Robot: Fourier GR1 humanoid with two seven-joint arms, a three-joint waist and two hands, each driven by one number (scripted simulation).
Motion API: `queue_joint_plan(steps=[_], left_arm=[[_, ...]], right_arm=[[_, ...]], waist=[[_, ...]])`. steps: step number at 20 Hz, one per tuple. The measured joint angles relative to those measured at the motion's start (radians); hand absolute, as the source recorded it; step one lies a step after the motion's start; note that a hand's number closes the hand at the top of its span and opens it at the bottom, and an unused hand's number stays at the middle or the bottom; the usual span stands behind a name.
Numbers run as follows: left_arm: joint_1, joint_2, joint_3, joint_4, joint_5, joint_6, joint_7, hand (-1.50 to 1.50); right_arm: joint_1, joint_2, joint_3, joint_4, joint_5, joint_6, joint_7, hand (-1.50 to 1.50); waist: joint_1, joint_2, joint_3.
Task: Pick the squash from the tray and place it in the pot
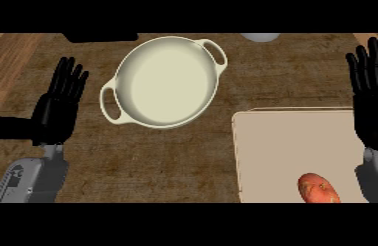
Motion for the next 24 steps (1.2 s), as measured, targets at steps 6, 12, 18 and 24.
queue_joint_plan(steps=[6, 12, 18, 24], left_arm=[[0.068, -0.006, -0.043, -0.034, -0.108, 0.082, -0.027, 0.0], [0.143, -0.046, -0.115, -0.07, -0.187, 0.139, -0.034, 0.0], [0.21, -0.078, -0.168, -0.135, -0.248, 0.177, -0.028, 0.0], [0.23, -0.104, -0.19, -0.142, -0.288, 0.205, -0.035, 0.0]], right_arm=[[0.1, -0.09, -0.169, 0.038, -0.236, 0.352, -0.176, 1.5], [0.28, -0.196, -0.26, 0.299, -0.149, 0.517, -0.34, -1.5], [0.374, -0.216, -0.345, 0.382, -0.172, 0.731, -0.544, -1.5], [0.476, -0.332, -0.355, 0.288, -0.071, 0.772, -0.511, -1.5]], waist=[[-0.004, -0.004, -0.019], [0.004, 0.004, -0.026], [0.01, 0.0, -0.031], [0.007, -0.001, -0.033]])
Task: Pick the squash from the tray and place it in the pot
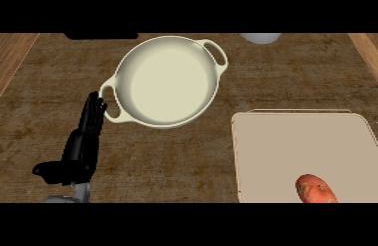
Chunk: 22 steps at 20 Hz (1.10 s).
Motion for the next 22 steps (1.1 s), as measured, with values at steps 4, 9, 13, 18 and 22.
queue_joint_plan(steps=[4, 9, 13, 18, 22], left_arm=[[0.006, 0.0, 0.0, -0.005, 0.003, -0.006, 0.003, 0.0], [0.013, -0.005, -0.007, -0.026, -0.005, -0.007, 0.013, 0.0], [-0.01, -0.006, 0.014, -0.02, -0.003, -0.012, 0.031, 0.0], [-0.015, -0.024, 0.016, -0.008, -0.022, -0.019, 0.028, 0.0], [0.007, -0.022, 0.021, -0.027, -0.029, -0.026, 0.028, 0.0]], right_arm=[[0.043, -0.098, 0.056, -0.08, 0.138, 0.013, 0.032, -1.5], [0.066, -0.161, 0.133, -0.166, 0.286, 0.018, 0.087, -1.5], [0.054, -0.15, 0.174, -0.231, 0.341, 0.046, 0.159, -1.5], [0.049, -0.081, 0.208, -0.28, 0.417, 0.067, 0.224, -1.5], [0.046, -0.05, 0.26, -0.283, 0.531, 0.055, 0.259, -1.5]], waist=[[0.004, 0.0, -0.001], [0.009, 0.001, -0.001], [0.008, 0.001, -0.001], [0.008, 0.001, -0.001], [0.01, 0.001, -0.001]])
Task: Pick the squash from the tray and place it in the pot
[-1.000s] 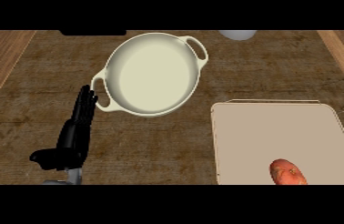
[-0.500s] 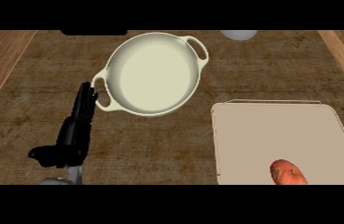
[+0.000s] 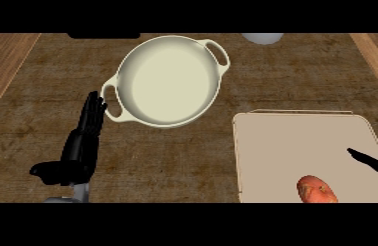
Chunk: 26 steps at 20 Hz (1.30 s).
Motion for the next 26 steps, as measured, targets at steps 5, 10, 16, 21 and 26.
queue_joint_plan(steps=[5, 10, 16, 21, 26], left_arm=[[-0.01, -0.013, 0.018, 0.009, -0.008, -0.014, 0.003, 0.0], [-0.023, -0.031, 0.029, 0.025, -0.026, -0.027, 0.004, 0.0], [-0.026, -0.037, 0.057, 0.02, -0.034, -0.05, 0.018, 0.0], [-0.018, -0.065, 0.054, 0.034, -0.06, -0.049, -0.005, 0.0], [0.015, -0.071, 0.05, -0.016, -0.07, -0.061, 0.016, 0.0]], right_arm=[[-0.021, 0.064, 0.03, -0.008, 0.086, 0.027, 0.049, -1.5], [-0.047, 0.132, 0.026, 0.015, 0.151, 0.057, 0.043, -1.5], [-0.066, 0.202, 0.031, 0.056, 0.263, 0.048, 0.007, -1.5], [-0.066, 0.263, 0.049, 0.09, 0.35, 0.022, -0.017, -1.5], [-0.094, 0.312, 0.048, 0.098, 0.402, 0.006, -0.027, 1.5]], waist=[[-0.001, 0.0, 0.0], [-0.002, 0.0, 0.0], [-0.002, 0.0, 0.0], [-0.001, 0.0, 0.0], [0.0, 0.0, 0.0]])
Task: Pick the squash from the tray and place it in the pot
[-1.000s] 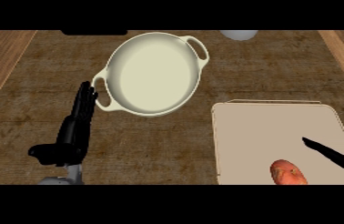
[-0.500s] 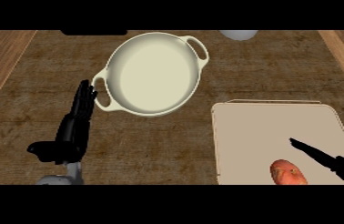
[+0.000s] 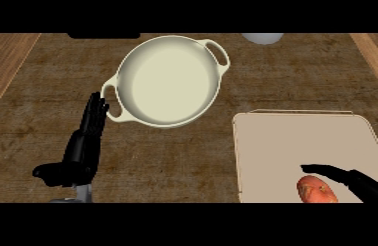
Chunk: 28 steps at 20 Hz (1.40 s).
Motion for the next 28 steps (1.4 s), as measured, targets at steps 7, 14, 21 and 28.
queue_joint_plan(steps=[7, 14, 21, 28], left_arm=[[-0.027, -0.001, 0.023, 0.018, 0.003, -0.016, 0.009, 0.0], [-0.005, -0.01, 0.025, 0.009, -0.012, -0.026, 0.002, 0.0], [-0.041, -0.018, -0.017, 0.015, -0.021, -0.053, 0.006, 0.0], [-0.063, -0.032, -0.048, 0.034, -0.028, -0.066, 0.015, 0.0]], right_arm=[[-0.053, 0.049, -0.032, 0.05, 0.052, -0.113, -0.083, 1.5], [-0.05, 0.134, 0.015, -0.047, 0.136, -0.164, -0.027, 1.5], [-0.222, 0.27, 0.257, -0.144, 0.408, -0.209, 0.227, 1.5], [-0.422, 0.447, 0.459, -0.141, 0.594, -0.327, 0.507, 1.5]], waist=[[-0.001, -0.001, -0.003], [0.003, -0.002, -0.007], [0.113, 0.005, -0.022], [0.154, 0.004, -0.012]])
